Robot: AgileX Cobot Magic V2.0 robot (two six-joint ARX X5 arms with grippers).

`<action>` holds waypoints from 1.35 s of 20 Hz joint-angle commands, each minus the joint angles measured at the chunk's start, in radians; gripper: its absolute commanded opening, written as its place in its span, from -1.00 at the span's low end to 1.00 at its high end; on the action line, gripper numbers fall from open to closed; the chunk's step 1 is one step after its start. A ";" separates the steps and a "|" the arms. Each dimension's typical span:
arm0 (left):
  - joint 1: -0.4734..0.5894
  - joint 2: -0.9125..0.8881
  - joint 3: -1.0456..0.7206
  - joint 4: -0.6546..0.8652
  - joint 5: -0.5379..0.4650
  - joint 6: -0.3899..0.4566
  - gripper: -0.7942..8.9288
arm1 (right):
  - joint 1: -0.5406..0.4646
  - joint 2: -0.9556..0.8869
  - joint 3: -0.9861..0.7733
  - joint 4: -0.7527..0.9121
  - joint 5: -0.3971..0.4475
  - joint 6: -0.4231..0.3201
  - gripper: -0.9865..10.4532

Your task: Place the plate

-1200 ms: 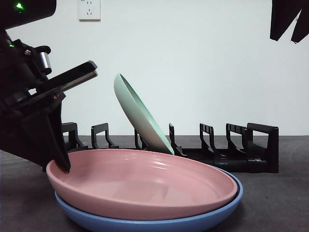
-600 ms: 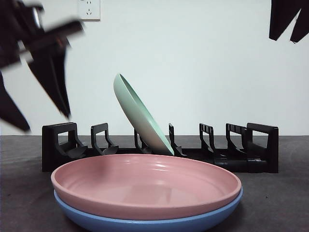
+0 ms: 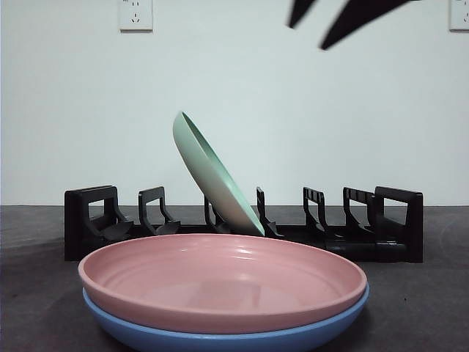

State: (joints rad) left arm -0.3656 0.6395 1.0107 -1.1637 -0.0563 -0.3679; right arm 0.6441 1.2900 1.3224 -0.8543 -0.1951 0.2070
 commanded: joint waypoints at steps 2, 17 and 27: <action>0.003 -0.008 0.030 -0.004 -0.005 0.007 -0.26 | 0.016 0.203 0.203 -0.053 -0.054 0.015 -0.41; 0.003 -0.006 0.030 -0.018 -0.010 -0.014 -0.26 | 0.132 0.659 0.567 0.006 0.021 0.014 -0.41; 0.003 -0.006 0.030 -0.018 -0.026 -0.014 -0.26 | 0.139 0.698 0.566 0.015 0.058 0.014 -0.81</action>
State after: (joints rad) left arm -0.3618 0.6281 1.0248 -1.1866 -0.0765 -0.3813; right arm 0.7689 1.9648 1.8622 -0.8490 -0.1410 0.2188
